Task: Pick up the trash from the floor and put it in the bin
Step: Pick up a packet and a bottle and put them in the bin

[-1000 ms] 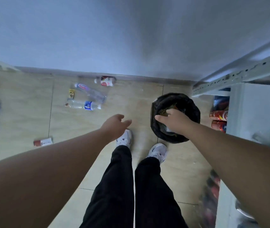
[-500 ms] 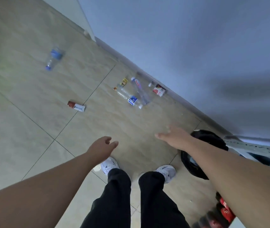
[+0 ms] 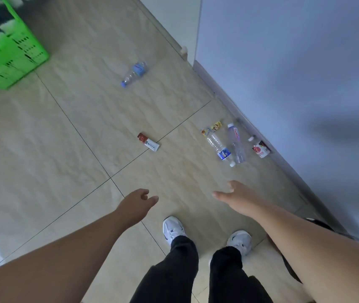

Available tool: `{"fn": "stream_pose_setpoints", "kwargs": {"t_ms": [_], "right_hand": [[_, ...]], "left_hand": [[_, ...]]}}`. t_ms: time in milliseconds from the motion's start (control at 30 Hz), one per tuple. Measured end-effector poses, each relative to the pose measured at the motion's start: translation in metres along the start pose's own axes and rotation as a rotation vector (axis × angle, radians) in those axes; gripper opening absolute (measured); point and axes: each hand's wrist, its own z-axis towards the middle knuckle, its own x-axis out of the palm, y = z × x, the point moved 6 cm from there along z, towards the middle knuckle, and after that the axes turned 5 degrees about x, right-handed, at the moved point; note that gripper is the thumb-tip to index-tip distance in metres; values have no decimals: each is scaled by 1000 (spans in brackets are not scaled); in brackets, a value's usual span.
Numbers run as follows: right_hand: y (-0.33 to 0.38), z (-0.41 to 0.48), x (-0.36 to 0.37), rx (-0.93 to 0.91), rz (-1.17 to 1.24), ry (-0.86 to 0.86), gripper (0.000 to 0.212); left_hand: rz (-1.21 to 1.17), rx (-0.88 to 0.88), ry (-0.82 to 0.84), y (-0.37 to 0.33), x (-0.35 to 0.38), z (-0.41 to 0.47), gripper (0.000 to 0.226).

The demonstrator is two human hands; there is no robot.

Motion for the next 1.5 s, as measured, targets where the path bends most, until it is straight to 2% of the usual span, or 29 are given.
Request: {"fn": "stream_pose_setpoints", "kwargs": {"t_ms": [267, 433, 567, 700, 833, 967, 1000, 1033, 1167, 1233, 1300, 1367, 1500], "right_hand": [[89, 36, -5, -51, 31, 34, 90], [125, 84, -16, -38, -3, 91, 86], [145, 136, -41, -6, -103, 48, 85], [154, 187, -68, 8, -101, -3, 88], [152, 247, -85, 43, -143, -62, 83], [138, 330, -84, 9, -177, -165, 48], [133, 351, -81, 6, -209, -178, 47], [126, 372, -74, 16, -249, -170, 52], [90, 443, -38, 165, -359, -85, 106], [72, 470, -24, 223, -394, -94, 114], [58, 485, -11, 269, -406, -115, 113], [51, 494, -2, 253, -408, -152, 101], [63, 496, 2, 56, -366, -236, 76]], "left_hand": [[65, -63, -35, 11, -91, 34, 63], [83, -73, -26, -2, -107, 78, 58], [157, -39, 6, -20, -111, 145, 60], [226, 14, 55, -41, -110, 214, 62], [430, 132, 96, -53, -104, 293, 64], [671, 232, 122, -46, -89, 382, 59], [730, 251, 130, -41, -83, 403, 59], [797, 272, 137, -36, -75, 424, 60], [994, 319, 128, -11, -44, 491, 64], [1078, 371, 105, 0, -30, 516, 69], [1205, 447, 55, 11, -19, 533, 71], [1338, 524, 22, 19, -12, 544, 64], [1389, 689, 22, 20, -9, 551, 45]]}}
